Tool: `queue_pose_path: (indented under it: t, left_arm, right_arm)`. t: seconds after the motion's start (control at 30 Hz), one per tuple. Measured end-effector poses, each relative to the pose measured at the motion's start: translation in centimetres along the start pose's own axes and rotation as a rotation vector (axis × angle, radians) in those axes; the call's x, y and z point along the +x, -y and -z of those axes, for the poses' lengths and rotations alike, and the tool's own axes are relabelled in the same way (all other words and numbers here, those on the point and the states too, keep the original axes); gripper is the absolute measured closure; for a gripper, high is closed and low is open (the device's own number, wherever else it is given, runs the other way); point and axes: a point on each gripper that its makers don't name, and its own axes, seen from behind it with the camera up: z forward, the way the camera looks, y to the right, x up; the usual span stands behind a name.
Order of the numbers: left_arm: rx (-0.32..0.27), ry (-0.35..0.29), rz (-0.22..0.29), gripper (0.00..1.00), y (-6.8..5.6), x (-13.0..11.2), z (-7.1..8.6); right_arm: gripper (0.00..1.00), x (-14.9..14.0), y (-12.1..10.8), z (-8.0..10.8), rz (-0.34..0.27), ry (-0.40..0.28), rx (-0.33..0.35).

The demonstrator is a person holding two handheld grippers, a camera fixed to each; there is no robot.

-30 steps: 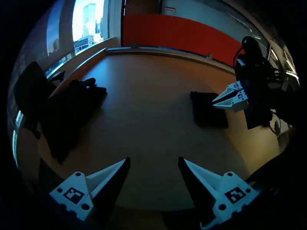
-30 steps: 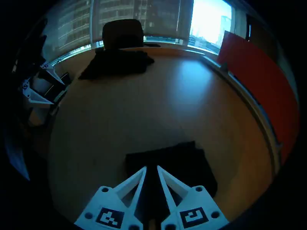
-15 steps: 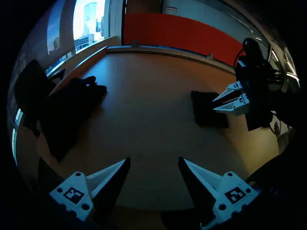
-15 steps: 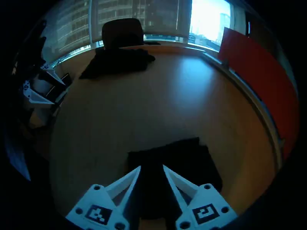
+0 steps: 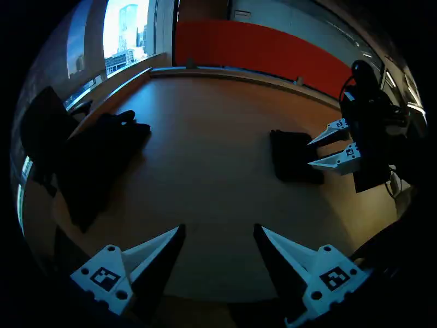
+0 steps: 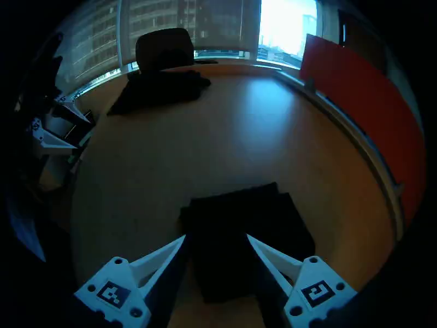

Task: Fold towel

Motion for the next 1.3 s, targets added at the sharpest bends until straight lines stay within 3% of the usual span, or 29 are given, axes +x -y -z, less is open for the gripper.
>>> queue_pose_path:
  t: [0.6, 1.1, 1.3]
  left_arm:
    - [-0.006, -0.001, -0.024, 0.08, -0.2, 0.2, 0.0]
    - [-0.01, 0.0, -0.034, 0.08, -0.6, 0.1, 0.1]
    - [-0.011, 0.0, -0.032, 0.08, -0.7, 0.0, 0.2]
  right_arm:
    - [0.34, -5.1, -0.2, 1.9, -0.073, 0.047, -0.057]
    - [0.34, -8.4, 0.9, 2.0, -0.121, 0.082, -0.084]
    - [0.4, -9.0, 0.9, 1.8, -0.152, 0.087, -0.097]
